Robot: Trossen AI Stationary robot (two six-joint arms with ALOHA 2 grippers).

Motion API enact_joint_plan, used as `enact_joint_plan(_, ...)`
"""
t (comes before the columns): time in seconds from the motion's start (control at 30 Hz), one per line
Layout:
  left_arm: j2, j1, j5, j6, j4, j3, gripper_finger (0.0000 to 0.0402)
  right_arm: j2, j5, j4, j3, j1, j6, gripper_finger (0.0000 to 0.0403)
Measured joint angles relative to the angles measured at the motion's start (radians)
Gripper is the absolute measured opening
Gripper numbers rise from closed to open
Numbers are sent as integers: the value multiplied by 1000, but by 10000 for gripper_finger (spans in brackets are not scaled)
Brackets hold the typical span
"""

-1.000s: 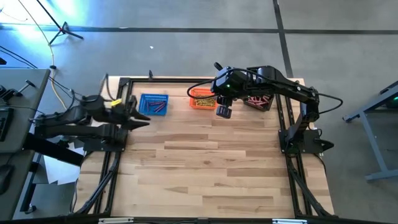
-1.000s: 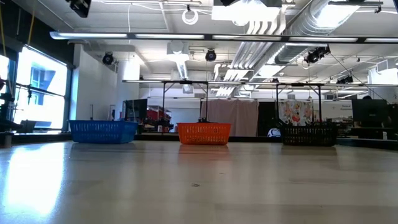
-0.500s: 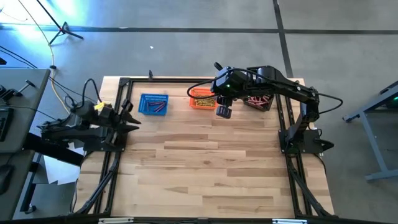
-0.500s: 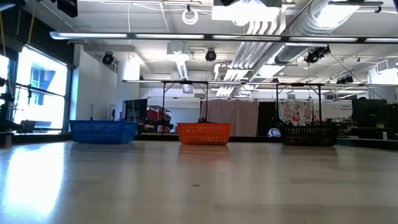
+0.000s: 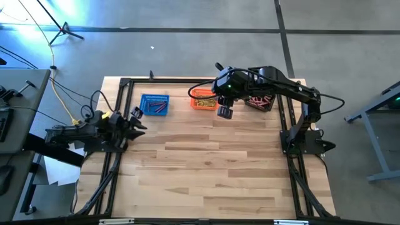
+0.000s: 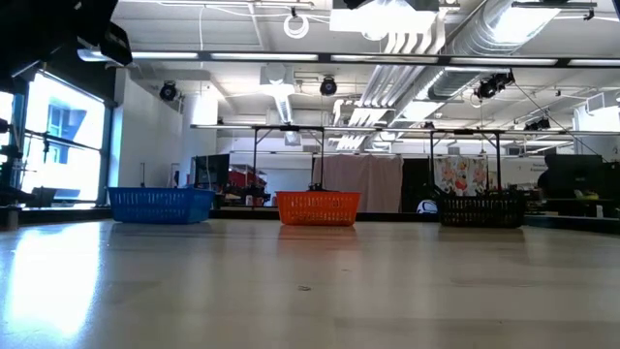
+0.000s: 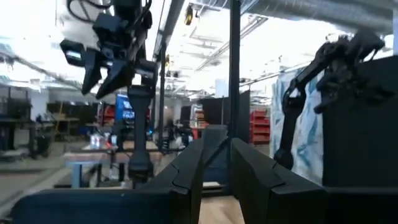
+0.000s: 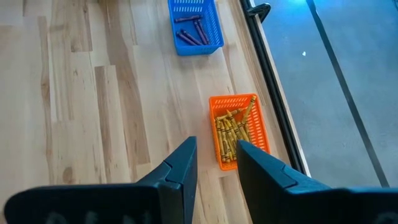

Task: Sort crayons
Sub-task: Return to Home Position

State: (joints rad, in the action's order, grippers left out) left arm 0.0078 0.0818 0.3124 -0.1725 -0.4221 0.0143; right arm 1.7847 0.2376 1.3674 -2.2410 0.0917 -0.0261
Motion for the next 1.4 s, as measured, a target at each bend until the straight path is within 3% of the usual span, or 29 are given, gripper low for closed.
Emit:
enact_joint_plan(0.17, 1, 0, 0, 86, 60, 0, 72, 0, -5, 0, 0, 0, 0, 99)
enact_joint_plan(0.5, 2, 17, -61, 23, 376, -1, 72, 0, -5, 0, 0, 0, 0, 99)
enact_joint_plan(0.6, 5, 17, -99, 54, 370, 0, 72, 0, -5, 0, 0, 0, 0, 99)
enact_joint_plan(0.8, 5, 17, -298, -106, 418, 0, 72, 0, -5, 0, 0, 0, 0, 99)
enact_joint_plan(0.9, 5, 17, -366, -107, 411, 0, 72, 0, -5, 0, 0, 0, 0, 99)
enact_joint_plan(1.4, 7, 17, -369, -86, 411, 0, 72, 0, -5, 0, 0, 0, 0, 99)
